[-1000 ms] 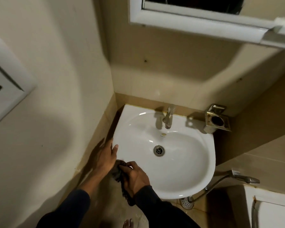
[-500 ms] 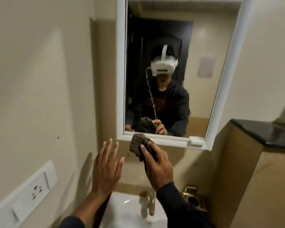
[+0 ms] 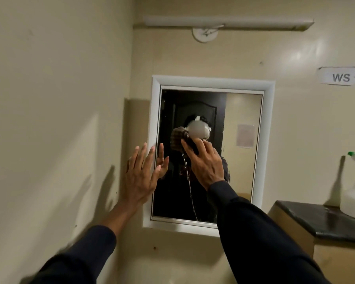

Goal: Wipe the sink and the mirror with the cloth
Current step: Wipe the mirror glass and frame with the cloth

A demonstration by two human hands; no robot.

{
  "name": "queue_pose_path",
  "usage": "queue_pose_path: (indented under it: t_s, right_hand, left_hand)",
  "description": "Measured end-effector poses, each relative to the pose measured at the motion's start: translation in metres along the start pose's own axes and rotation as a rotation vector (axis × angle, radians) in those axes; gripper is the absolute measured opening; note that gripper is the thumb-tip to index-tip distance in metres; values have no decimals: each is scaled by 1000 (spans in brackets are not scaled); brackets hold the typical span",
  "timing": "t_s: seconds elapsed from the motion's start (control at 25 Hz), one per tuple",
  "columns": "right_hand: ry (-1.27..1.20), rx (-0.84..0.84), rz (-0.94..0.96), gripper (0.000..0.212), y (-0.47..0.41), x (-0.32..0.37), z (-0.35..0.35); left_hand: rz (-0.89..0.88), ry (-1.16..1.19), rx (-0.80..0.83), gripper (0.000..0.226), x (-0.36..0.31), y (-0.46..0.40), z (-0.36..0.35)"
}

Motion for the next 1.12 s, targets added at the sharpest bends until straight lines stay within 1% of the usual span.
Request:
queue_pose_path:
  t_s: [0.08, 0.2, 0.32, 0.48, 0.56, 0.64, 0.72, 0.8, 0.88, 0.96, 1.04, 1.08, 1.12]
  right_hand:
    - [8, 25, 32, 67, -4, 1, -6]
    - [53, 12, 86, 62, -22, 0, -11]
    - [116, -9, 39, 61, -51, -7, -16]
    - [192, -3, -126, 60, -85, -22, -19]
    - [215, 2, -309, 63, -96, -27, -21]
    - [189, -14, -497, 66, -104, -24, -26]
    - [147, -58, -579, 67, -112, -11, -32]
    - [92, -92, -514, 69, -123, 6, -38]
    - [48, -81, -344, 69, -133, 26, -47]
    - [53, -68, -204, 65, -138, 43, -56]
    - [53, -49, -135, 64, -139, 45, -60]
    - [53, -41, -72, 63, -138, 41, -59]
    - [57, -25, 29, 62, -136, 34, -55]
  left_hand:
    - [-21, -15, -1, 56, 0, -2, -3]
    - [-7, -18, 33, 55, 7, -6, -14]
    - [9, -59, 69, 55, 19, -11, -22]
    - [-22, -88, 146, 65, 34, -15, -31]
    - [-53, -108, 191, 75, 37, -17, -35]
    - [-73, -115, 221, 87, 36, -19, -35]
    - [-97, -125, 213, 93, 35, -22, -34]
    - [-141, -150, 206, 94, 36, -26, -31]
    - [-184, -168, 224, 90, 36, -30, -28]
    - [-176, -157, 252, 90, 35, -34, -28]
    - [-169, -175, 256, 90, 33, -35, -27]
    - [-171, -187, 245, 88, 33, -35, -27]
    - [-171, -196, 234, 87, 32, -35, -27]
Point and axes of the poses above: each hand's wrist, its own y-axis away from the middle knuckle, its own z-axis out of the back of the hand, x = y × z, the point moved 2 cm from there along -y, towards the middle knuckle, and after that the axes turned 5 degrees about -x, right-handed, at the moved point
